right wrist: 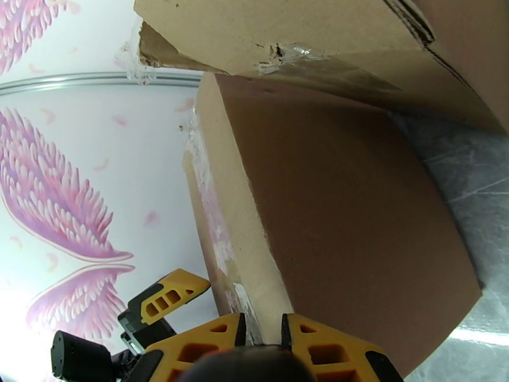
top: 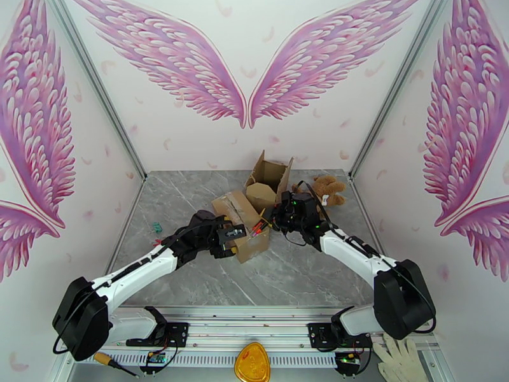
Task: Unpack the express box
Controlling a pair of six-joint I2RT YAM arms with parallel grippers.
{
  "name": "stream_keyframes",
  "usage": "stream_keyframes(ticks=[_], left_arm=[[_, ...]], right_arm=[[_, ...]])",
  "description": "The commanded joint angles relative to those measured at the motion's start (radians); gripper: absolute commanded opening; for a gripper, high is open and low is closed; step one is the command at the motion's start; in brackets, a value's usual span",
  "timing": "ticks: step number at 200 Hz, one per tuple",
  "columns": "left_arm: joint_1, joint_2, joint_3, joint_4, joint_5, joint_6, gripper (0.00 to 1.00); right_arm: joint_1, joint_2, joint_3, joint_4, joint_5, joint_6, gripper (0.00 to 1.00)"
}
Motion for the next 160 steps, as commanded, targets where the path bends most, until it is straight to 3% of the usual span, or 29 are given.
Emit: stream_keyframes(ticks=[1, 40, 86, 138, 160], left_arm=[[-0.036, 0.045, 0.062, 0.109, -0.019, -0.005, 0.93], [-0.071, 0.038, 0.097, 0.079, -0.039, 0.026, 0.95], [-0.042, 0.030, 0.233, -0.173, -0.017, 0.111, 0.95], [0.100, 0.060, 0.459, -0.356, 0.156, -0.196, 0.94], [0.132, 0.113, 0.501, -0.331, 0.129, -0.309, 0.94]], right_arm=[[0.036, 0.030, 0.019, -0.038, -0.127, 0.002, 0.00], [0.034, 0.047, 0.060, -0.077, -0.130, -0.033, 0.00], [0.029, 0.054, 0.181, -0.219, -0.031, -0.139, 0.00], [0.029, 0.064, 0.233, -0.256, 0.024, -0.181, 0.00], [0.029, 0.079, 0.243, -0.264, 0.012, -0.186, 0.00]])
